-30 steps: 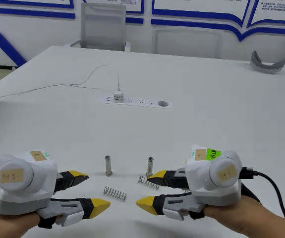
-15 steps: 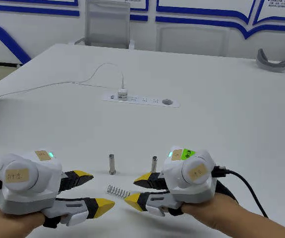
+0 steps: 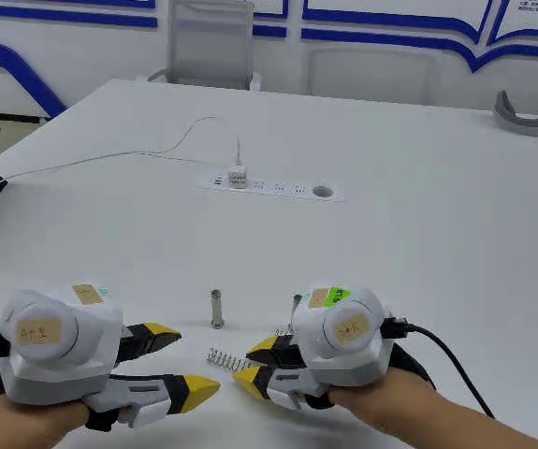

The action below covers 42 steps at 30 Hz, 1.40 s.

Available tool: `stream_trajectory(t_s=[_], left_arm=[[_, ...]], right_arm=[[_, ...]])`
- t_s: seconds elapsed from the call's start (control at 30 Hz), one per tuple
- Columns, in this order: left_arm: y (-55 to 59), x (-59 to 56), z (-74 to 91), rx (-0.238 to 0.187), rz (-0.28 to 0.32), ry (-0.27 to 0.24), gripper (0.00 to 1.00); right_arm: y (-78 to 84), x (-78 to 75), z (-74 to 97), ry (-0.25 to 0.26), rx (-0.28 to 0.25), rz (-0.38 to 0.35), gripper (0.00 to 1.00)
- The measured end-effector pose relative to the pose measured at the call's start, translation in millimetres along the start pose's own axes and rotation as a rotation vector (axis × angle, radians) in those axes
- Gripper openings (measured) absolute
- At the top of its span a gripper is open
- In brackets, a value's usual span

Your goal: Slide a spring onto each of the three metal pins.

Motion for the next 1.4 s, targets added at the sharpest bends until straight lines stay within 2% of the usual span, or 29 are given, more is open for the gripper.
stream_trajectory(t_s=[0.23,0.67,0.83,0.93,1.1,1.27,1.4], left_arm=[[0.8,1.1,0.0,0.000,0.012,0.000,0.48],[1.6,0.7,-1.2,0.005,0.011,0.003,0.47],[1.2,-0.2,-1.4,0.003,0.005,0.009,0.47],[1.0,-1.4,-0.9,-0.001,-0.011,0.019,0.47],[0.1,-4.6,-0.5,-0.006,-0.030,0.041,0.46],[-3.2,-10.7,-1.3,-0.016,-0.040,0.066,0.44],[-10.5,-10.7,0.6,-0.060,0.030,0.100,0.42]], right_arm=[[3.0,-1.6,-3.9,-0.002,0.020,-0.014,0.13],[2.8,1.4,-1.4,-0.012,0.017,-0.018,0.12],[3.4,5.9,5.7,-0.038,0.016,-0.007,0.12],[4.7,9.1,14.2,-0.058,0.017,0.023,0.12],[7.4,8.9,25.6,-0.066,0.019,0.046,0.12],[4.5,6.8,36.8,-0.053,-0.017,0.032,0.12],[0.6,5.6,42.5,-0.049,-0.063,0.011,0.12]])
Point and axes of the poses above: the centre of the closed fingertips' face, and the gripper's own axes: z roughly backward along the fingers, x roughly to its left, y roughly out of its underside, the point moved 6 cm from there along z, roughly backward along the fingers, and after that the axes turned 15 degrees about x, right-handed, at the moved point
